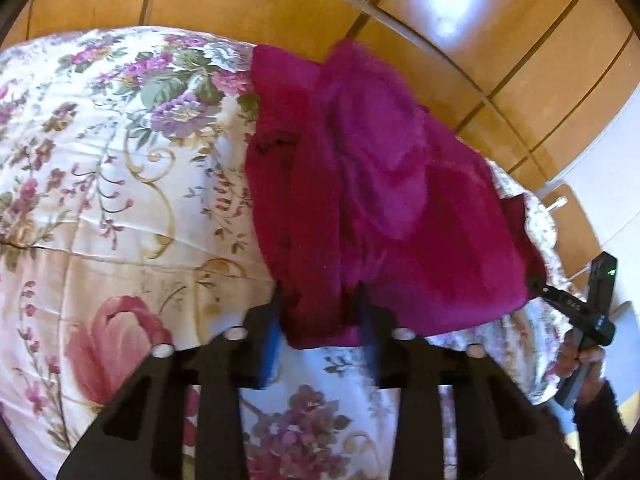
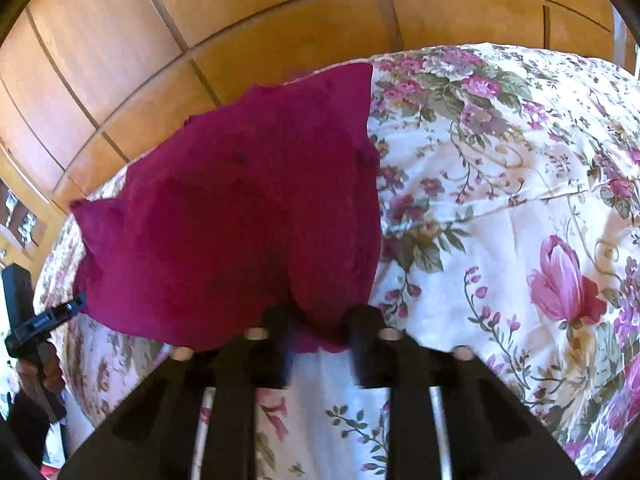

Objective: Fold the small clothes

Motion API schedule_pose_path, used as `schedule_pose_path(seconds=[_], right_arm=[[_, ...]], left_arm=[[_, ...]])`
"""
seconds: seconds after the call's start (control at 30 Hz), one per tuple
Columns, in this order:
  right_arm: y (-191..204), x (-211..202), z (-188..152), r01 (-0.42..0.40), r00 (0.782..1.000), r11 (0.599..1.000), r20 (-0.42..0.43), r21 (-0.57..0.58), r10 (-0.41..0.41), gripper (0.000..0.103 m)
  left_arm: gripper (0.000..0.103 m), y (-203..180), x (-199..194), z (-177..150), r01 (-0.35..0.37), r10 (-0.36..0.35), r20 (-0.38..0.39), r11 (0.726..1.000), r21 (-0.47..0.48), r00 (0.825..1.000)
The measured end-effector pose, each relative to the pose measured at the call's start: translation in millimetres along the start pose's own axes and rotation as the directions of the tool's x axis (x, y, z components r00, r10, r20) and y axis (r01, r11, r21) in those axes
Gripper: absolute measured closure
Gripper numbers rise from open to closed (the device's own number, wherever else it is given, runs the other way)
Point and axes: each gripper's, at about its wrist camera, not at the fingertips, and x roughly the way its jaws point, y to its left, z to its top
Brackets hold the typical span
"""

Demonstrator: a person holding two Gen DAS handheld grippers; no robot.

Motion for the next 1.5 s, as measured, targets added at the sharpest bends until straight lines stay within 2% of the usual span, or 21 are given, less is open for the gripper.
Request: schedule_pose_path(seconds=[0.2,0.27,0.4,0.57,0.63,0.67,0.7,0.73,0.77,0.9,1.1,1.17,1.2,1.23,1.3,1.4,1.5], right_arm=[[-1.8,-35.6,-11.4,-0.082,0.997,0.995,0.007,0.051,0.082,0.092],[-2.5,-48.7,-22.6,-0.113,0.994,0.991,-0.002,0.068,0.113,0.092],[-1.0,-72.5,-52.5,-0.119,0.991,0.991,-0.053,0.057,0.122,0.092],[-6.2,-83.5,-89.0,-0.095,0.985,0.994,-0.139,0.047,0.101,0.091],[-1.2,-82.9,-89.1,-0.064,0.988,0.998,-0.142,0.013,0.065,0.083],[1.9,-82.3,-85.4,-0.042,0.99,0.999,-0.136,-0.005,0.041,0.071],[4.2,-82.3,-80.8,-0.025,0.992,1.0,-0.122,-0.018,0.023,0.053],[5.5,-82.7,-77.8,-0.023,0.994,0.999,-0.109,-0.023,0.021,0.048],[8.9,-84.0,-70.6,-0.011,0.997,0.999,-0.079,-0.038,0.007,0.046],[18.3,-74.2,-44.4,0.037,0.999,0.995,-0.018,-0.089,-0.039,0.046],[17.1,-45.4,-18.4,0.102,0.995,0.987,0.0,-0.121,-0.103,0.053],[14.9,-39.7,-12.3,0.101,0.995,0.989,0.003,-0.107,-0.101,0.076],[14.9,-38.2,-10.2,0.093,0.996,0.99,-0.007,-0.111,-0.094,0.097],[17.3,-39.3,-9.7,0.099,0.995,0.987,-0.012,-0.126,-0.101,0.096],[23.4,-50.5,-11.1,0.102,0.995,0.983,0.008,-0.15,-0.102,0.097],[33.8,-85.7,-7.2,0.075,0.995,0.986,0.081,-0.15,-0.064,0.097],[38.8,-121.7,5.5,0.001,0.987,0.993,0.157,-0.118,0.017,0.097]], left_arm=[[0.081,5.5,-34.6,-14.6,0.084,-0.084,0.01,0.996,-0.023,0.996],[0.081,8.0,-47.2,-26.3,0.104,-0.104,0.006,0.994,-0.033,0.995],[0.081,8.1,-73.8,-62.6,0.138,-0.138,-0.024,0.99,-0.029,0.99],[0.078,4.8,-90.9,-109.4,0.109,-0.109,-0.092,0.994,-0.004,0.99],[0.073,2.7,-92.2,-107.1,0.105,-0.105,-0.076,0.994,-0.007,0.992],[0.07,2.5,-94.3,-103.2,0.122,-0.123,-0.069,0.992,-0.011,0.99],[0.059,2.8,-95.6,-96.8,0.123,-0.124,-0.051,0.992,-0.014,0.991],[0.047,3.0,-99.6,-88.2,0.105,-0.105,-0.009,0.994,-0.012,0.994],[0.044,3.0,-100.2,-81.7,0.099,-0.099,0.014,0.995,-0.008,0.995],[0.043,2.7,-89.0,-50.4,0.083,-0.084,0.058,0.996,0.007,0.995],[0.043,-3.8,-56.5,-22.9,0.119,-0.119,0.045,0.993,0.004,0.992],[0.062,-5.4,-52.1,-18.9,0.148,-0.148,0.042,0.989,0.007,0.988],[0.084,-9.4,-50.7,-17.0,0.148,-0.149,0.037,0.989,0.019,0.988],[0.092,-13.6,-53.8,-17.0,0.133,-0.135,0.052,0.99,0.042,0.99],[0.094,-16.7,-64.8,-17.3,0.145,-0.149,0.08,0.988,0.055,0.986],[0.094,-19.5,-89.2,-17.4,0.16,-0.169,0.127,0.984,0.08,0.977],[0.094,-27.2,-114.0,-9.0,0.158,-0.178,0.187,0.981,0.116,0.966]])
